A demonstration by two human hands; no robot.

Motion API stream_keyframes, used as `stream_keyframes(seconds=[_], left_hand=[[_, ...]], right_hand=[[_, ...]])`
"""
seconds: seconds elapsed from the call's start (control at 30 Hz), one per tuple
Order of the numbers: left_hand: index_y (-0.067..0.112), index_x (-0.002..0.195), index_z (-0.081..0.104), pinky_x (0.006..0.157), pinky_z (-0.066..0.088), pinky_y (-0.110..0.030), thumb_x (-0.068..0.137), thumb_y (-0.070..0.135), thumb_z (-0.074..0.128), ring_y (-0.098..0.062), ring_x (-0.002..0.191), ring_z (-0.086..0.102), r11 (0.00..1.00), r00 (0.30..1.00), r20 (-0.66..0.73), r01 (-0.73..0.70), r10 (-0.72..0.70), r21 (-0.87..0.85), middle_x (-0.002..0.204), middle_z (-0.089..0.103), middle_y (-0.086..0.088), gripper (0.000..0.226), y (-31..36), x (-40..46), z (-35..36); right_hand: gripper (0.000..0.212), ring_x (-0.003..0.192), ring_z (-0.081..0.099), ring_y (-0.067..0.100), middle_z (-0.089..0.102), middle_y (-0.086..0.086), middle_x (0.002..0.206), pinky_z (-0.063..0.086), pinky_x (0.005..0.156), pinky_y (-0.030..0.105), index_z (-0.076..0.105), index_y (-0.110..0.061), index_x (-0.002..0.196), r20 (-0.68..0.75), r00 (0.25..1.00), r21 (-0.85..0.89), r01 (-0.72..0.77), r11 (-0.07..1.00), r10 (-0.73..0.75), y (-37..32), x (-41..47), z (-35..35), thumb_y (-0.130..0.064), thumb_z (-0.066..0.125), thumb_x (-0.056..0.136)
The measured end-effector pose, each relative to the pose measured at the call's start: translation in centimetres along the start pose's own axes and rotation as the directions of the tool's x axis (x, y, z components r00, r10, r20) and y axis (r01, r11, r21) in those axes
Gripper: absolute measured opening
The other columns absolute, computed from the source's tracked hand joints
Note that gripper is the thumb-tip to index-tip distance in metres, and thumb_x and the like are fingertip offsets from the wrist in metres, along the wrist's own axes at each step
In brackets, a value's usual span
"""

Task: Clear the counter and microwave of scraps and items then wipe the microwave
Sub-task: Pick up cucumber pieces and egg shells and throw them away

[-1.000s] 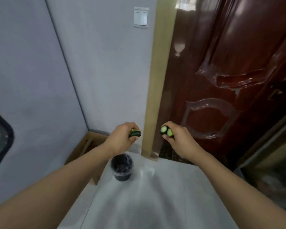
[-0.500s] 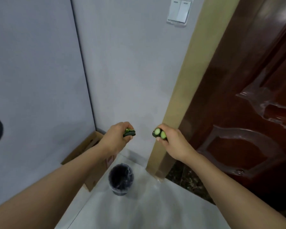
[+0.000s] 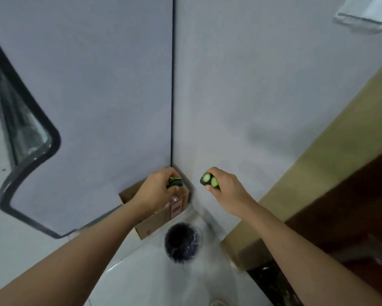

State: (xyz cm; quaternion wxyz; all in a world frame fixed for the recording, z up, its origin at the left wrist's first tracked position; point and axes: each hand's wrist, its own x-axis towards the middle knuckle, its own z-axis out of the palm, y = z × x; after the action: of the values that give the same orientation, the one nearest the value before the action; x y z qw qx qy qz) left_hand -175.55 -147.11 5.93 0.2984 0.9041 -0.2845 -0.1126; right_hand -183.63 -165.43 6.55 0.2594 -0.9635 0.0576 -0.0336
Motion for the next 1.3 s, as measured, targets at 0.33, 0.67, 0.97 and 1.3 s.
stream_keyframes(seconds=[0.33,0.67,0.97,1.3], left_hand=[[0.013,0.106,0.06,0.075,0.037,-0.02,0.086,0.017,0.064,-0.011,0.088,0.051,0.927,0.913,-0.157,0.371,-0.376,-0.058,0.108,0.063,-0.004,0.02,-0.4,0.1,6.0],[0.016,0.106,0.058,0.076,0.042,-0.021,0.088,0.017,0.062,-0.011,0.089,0.052,0.86,0.854,-0.109,0.497,-0.508,-0.116,0.109,0.061,-0.002,0.019,-4.4,0.8,13.6],[0.017,0.106,0.058,0.081,0.042,-0.021,0.088,0.017,0.062,-0.012,0.096,0.053,0.825,0.831,-0.039,0.543,-0.554,-0.159,0.111,0.061,-0.003,0.019,-12.0,2.1,24.0],[0.015,0.104,0.059,0.085,0.048,-0.03,0.085,0.015,0.063,-0.021,0.098,0.056,0.774,0.782,-0.023,0.612,-0.623,-0.161,0.109,0.061,-0.006,0.019,-23.4,3.2,39.5]], right_hand=[[0.021,0.081,0.054,0.019,0.062,0.007,0.096,0.042,0.067,0.028,0.055,-0.009,0.109,0.234,0.926,0.129,0.274,0.953,-0.297,6.3,6.1,3.7,-0.014,0.06,0.089],[0.021,0.083,0.052,0.016,0.055,-0.001,0.09,0.035,0.063,0.022,0.055,-0.01,0.109,0.384,0.87,0.197,0.249,0.948,-0.309,11.9,7.7,10.9,-0.014,0.06,0.089],[0.021,0.087,0.054,0.018,0.06,0.003,0.098,0.036,0.07,0.024,0.054,-0.011,0.11,0.457,0.871,0.151,0.127,0.98,-0.183,18.2,7.8,21.4,-0.015,0.06,0.089],[0.025,0.096,0.056,0.024,0.061,0.007,0.105,0.038,0.071,0.026,0.052,-0.012,0.112,0.525,0.831,0.061,0.181,0.982,-0.186,26.9,7.5,38.8,-0.018,0.06,0.09]])
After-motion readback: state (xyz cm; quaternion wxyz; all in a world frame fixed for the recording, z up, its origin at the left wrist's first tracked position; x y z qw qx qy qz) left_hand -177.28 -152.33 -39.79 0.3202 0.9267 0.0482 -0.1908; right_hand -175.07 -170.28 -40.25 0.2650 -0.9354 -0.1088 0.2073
